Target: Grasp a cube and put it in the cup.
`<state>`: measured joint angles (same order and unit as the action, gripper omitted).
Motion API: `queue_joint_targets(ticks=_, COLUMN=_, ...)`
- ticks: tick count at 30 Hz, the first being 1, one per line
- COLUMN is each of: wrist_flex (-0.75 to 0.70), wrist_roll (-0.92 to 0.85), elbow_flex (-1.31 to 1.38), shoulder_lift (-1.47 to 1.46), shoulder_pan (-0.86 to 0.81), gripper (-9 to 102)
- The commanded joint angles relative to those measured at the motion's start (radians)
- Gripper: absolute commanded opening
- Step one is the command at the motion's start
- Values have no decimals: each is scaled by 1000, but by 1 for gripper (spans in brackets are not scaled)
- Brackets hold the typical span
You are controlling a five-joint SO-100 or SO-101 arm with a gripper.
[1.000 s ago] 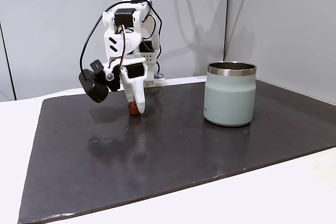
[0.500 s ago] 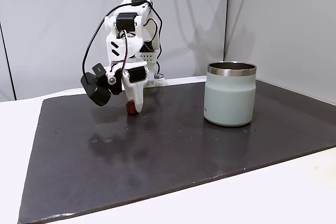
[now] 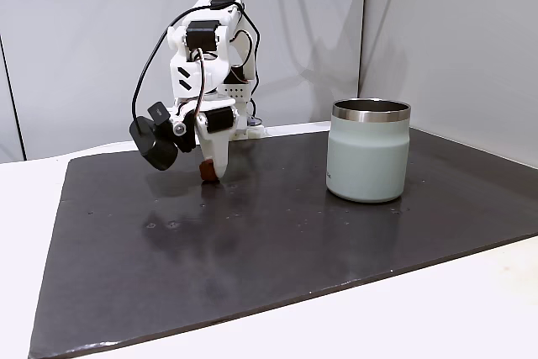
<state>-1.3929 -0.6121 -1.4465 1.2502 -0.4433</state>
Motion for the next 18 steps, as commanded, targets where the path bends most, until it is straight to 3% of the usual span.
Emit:
queue_joint_targets(ticks=1, wrist_flex=-35, wrist_roll=23, elbow_flex=25, shoulder_lift=64, shoulder_pan=9, gripper=4)
queue_joint_targets(ticks=14, wrist_flex=-368, wrist_roll=129, elbow_flex=413, shoulder_lift=114, shoulder_pan=78, gripper=3)
queue_joint_targets(ticks=18, wrist_flex=-405, wrist_roll=141, elbow_flex=485, shoulder_lift=160, shoulder_pan=101, gripper=3)
